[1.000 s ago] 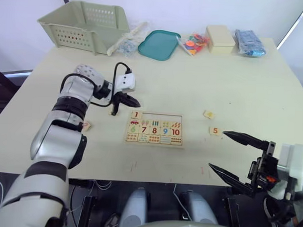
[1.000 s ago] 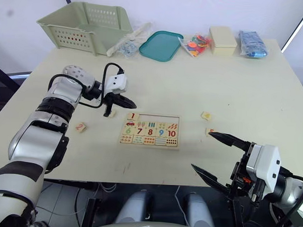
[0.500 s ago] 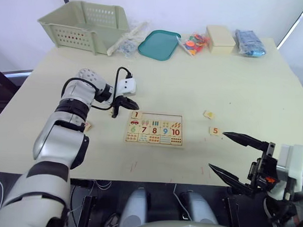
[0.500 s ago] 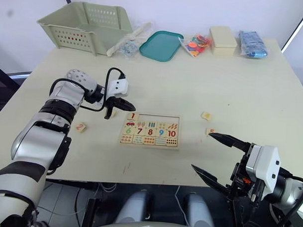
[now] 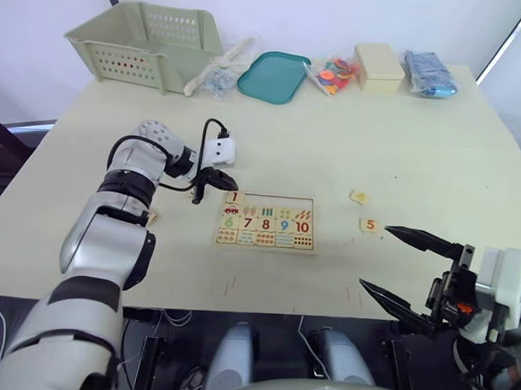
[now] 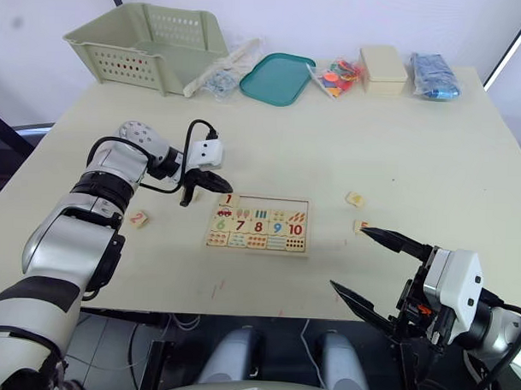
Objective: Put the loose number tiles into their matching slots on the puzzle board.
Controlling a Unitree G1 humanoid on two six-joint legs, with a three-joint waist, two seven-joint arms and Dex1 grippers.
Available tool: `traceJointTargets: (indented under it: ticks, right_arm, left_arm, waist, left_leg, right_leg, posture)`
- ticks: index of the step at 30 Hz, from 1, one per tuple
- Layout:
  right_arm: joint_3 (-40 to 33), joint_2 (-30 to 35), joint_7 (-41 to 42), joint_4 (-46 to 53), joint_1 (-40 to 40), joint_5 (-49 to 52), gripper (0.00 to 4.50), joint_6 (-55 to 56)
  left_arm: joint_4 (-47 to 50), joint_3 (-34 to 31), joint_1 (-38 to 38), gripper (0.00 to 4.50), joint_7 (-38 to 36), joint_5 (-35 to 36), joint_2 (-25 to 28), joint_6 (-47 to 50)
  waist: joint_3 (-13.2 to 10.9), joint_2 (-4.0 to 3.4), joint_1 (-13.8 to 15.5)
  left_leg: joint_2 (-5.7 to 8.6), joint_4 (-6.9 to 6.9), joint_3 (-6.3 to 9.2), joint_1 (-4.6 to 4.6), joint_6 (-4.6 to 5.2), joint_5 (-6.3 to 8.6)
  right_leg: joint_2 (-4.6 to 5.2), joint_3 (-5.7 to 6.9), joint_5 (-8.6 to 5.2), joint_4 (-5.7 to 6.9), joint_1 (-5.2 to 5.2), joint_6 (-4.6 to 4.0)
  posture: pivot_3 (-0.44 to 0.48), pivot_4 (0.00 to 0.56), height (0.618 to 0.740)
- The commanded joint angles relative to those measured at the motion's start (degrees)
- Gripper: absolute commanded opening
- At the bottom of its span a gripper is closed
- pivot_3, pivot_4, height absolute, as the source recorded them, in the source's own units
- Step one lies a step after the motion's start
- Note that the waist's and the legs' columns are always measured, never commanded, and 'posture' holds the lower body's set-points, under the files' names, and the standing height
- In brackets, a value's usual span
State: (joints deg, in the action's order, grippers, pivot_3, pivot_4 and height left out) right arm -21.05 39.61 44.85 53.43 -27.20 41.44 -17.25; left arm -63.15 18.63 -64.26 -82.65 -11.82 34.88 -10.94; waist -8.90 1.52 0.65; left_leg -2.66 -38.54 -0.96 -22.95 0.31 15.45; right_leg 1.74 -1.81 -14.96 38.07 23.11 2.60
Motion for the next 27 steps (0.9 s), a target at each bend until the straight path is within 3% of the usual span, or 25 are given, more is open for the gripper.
traceJointTargets:
  ticks: [1, 19, 25, 27]
  right_arm:
    - [-0.3, -0.1, 0.1, 1.5, 0.0, 0.4, 4.5, 1.1]
    - [-0.1, 0.0, 0.6, 1.0, 0.2, 0.6, 4.5, 1.1]
    - [0.3, 0.1, 1.1, -0.7, 1.7, 1.0, 4.5, 0.6]
    - [1.1, -0.3, -0.3, -2.3, 4.6, 1.5, 4.5, 0.1]
  left_arm:
    - [0.0, -0.6, -1.1, 0.03, -0.5, -0.3, 0.4, -1.0]
    - [0.3, -3.1, -0.5, 0.03, -0.4, 1.5, 2.1, -0.2]
    - [7.4, -10.5, 3.5, 0.03, -0.9, 8.8, 4.3, 9.6]
    - [12.7, -14.2, 6.6, 0.03, 1.9, 12.1, 5.2, 16.0]
  waist:
    - [0.0, 0.0, 0.0]
    - [0.0, 0.0, 0.0]
    - [0.0, 0.0, -0.3]
    - [0.0, 0.0, -0.5]
  left_leg:
    - [0.0, 0.0, 0.0, 0.0, 0.0, 0.0]
    - [0.0, 0.0, 0.0, 0.0, 0.0, 0.0]
    - [-0.01, 0.0, 0.0, 0.01, 0.0, 0.0]
    - [-0.02, 0.0, 0.0, 0.02, 0.0, 0.0]
  right_leg:
    - [0.0, 0.0, 0.0, 0.0, 0.0, 0.0]
    - [0.0, 0.0, 0.0, 0.0, 0.0, 0.0]
    - [0.01, 0.0, 0.0, 0.02, 0.0, 0.0]
    - [0.01, 0.0, 0.0, 0.03, 0.0, 0.0]
  posture:
    - [0.0, 0.15, 0.74]
    - [0.0, 0.15, 0.74]
    - [0.0, 0.15, 0.74]
    - [0.0, 0.15, 0.74]
